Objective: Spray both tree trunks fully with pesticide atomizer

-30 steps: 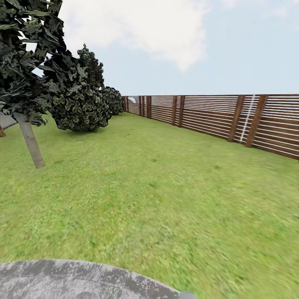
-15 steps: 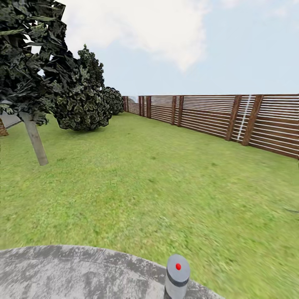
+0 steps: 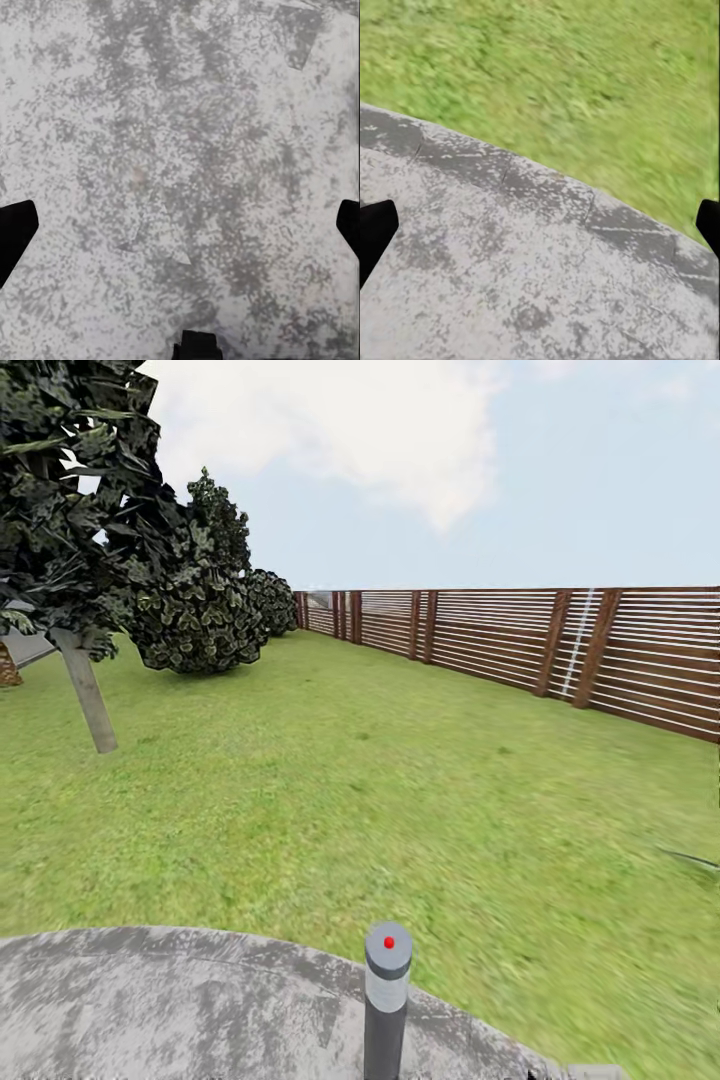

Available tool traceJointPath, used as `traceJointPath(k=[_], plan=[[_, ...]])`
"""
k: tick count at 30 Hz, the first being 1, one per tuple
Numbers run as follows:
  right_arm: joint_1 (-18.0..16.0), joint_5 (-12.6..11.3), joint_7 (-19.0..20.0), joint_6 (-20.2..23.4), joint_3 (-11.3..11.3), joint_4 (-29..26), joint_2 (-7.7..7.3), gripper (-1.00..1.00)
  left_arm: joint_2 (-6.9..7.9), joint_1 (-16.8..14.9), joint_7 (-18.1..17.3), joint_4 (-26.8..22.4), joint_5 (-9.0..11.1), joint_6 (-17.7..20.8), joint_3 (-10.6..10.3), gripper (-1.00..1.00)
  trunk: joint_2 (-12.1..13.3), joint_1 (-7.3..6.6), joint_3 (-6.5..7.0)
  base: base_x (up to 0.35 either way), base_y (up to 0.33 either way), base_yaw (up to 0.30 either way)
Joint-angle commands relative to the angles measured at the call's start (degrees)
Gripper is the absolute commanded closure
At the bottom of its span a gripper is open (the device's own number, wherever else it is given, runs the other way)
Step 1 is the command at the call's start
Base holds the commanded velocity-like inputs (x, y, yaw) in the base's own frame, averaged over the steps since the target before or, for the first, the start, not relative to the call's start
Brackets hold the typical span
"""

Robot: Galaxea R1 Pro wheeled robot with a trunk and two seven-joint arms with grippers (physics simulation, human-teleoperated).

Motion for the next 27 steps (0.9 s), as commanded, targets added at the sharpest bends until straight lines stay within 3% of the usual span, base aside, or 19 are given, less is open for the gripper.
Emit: traceJointPath(k=[1,4,8,15,27], plan=[[-0.1,0.0,0.1,-2.5,-1.1,1.4,0.01,-1.00,0.01,0.1,0.0,0.2,0.0,-2.7,0.2,-1.00,0.0,-0.03,-0.06,-0.155,-0.175,0.000],[-0.1,0.1,0.4,-6.7,-2.2,4.5,0.13,-1.00,0.15,0.1,0.0,0.3,0.0,-5.9,0.3,-1.00,0.0,-0.03,-0.06,-0.089,-0.110,0.000],[-0.1,0.1,0.4,-11.2,-2.8,7.0,0.69,-1.00,1.77,0.1,-0.2,0.1,0.7,-8.6,0.4,-1.00,0.0,-0.03,-0.06,-0.023,-0.029,0.000],[-0.1,0.0,0.2,-11.9,-2.9,7.5,1.17,-1.00,2.13,0.1,-0.6,0.2,0.9,-9.2,0.5,-1.00,0.0,-0.03,-0.06,-0.003,-0.003,0.043],[-0.1,0.1,-0.1,-12.0,-2.9,7.8,1.75,-1.00,2.25,0.1,-0.7,0.4,0.9,-9.3,0.5,-1.00,0.0,-0.03,-0.06,0.000,0.000,0.253]])
